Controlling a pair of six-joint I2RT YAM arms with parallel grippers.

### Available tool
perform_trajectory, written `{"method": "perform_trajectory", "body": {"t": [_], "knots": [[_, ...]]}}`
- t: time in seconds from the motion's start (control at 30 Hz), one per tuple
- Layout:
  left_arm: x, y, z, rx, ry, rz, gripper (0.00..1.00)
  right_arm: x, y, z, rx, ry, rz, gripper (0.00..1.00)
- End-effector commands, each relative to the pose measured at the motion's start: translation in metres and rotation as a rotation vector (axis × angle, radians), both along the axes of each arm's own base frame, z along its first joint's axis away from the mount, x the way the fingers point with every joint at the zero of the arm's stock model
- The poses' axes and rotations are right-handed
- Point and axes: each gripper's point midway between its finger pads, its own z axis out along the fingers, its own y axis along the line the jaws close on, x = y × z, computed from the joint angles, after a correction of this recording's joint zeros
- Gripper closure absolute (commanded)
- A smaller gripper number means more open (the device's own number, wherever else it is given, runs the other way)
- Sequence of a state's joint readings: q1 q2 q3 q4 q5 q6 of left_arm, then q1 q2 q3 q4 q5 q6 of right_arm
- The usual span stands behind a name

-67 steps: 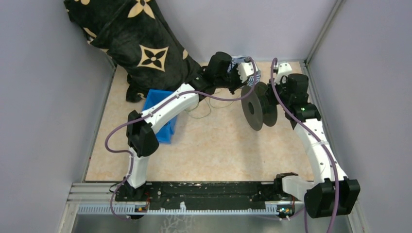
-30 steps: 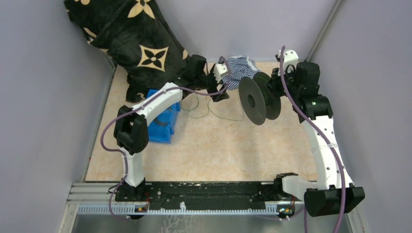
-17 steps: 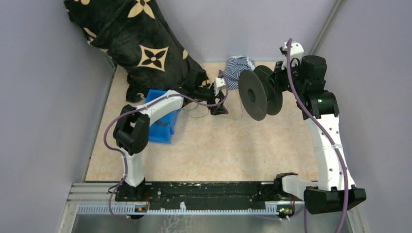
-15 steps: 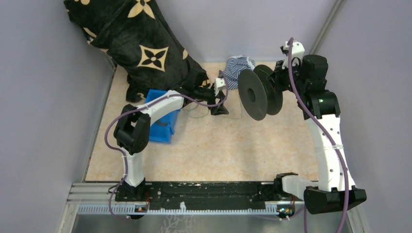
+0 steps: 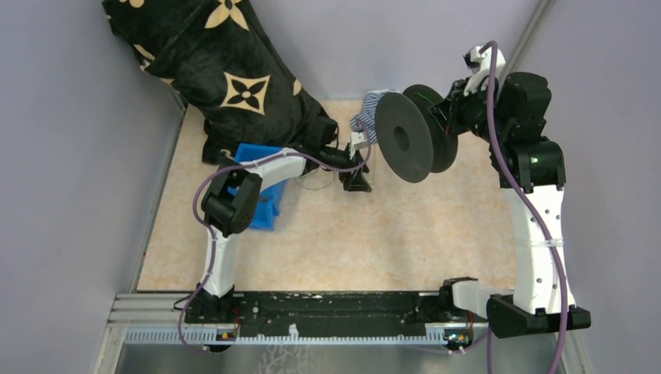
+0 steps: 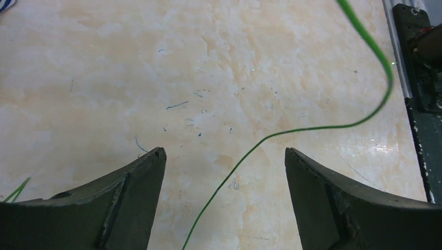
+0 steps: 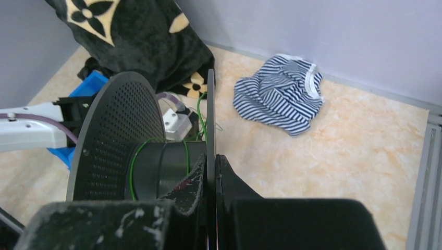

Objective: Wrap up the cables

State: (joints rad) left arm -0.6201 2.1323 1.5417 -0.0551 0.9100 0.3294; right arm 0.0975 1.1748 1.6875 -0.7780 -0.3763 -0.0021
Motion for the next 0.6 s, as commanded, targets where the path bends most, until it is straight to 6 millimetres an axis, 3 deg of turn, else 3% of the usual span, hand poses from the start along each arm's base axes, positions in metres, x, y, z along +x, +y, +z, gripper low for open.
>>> {"method": "perform_trajectory", "body": {"t": [0.0, 0.2, 0.57], "knots": [[-0.002, -0.014, 0.012, -0.084, 0.008, -0.063, 0.11, -0.008, 0.008, 0.042, 0.050, -0.102, 0.040, 1.00], [-0.011, -0.017, 0.005, -0.103, 0.032, -0.120, 0.16, -0.008, 0.008, 0.044, 0.054, -0.106, 0.037, 1.00], [-0.030, -0.017, -0.004, -0.106, 0.077, -0.174, 0.56, -0.001, 0.001, 0.044, 0.047, -0.110, -0.001, 1.00]]}}
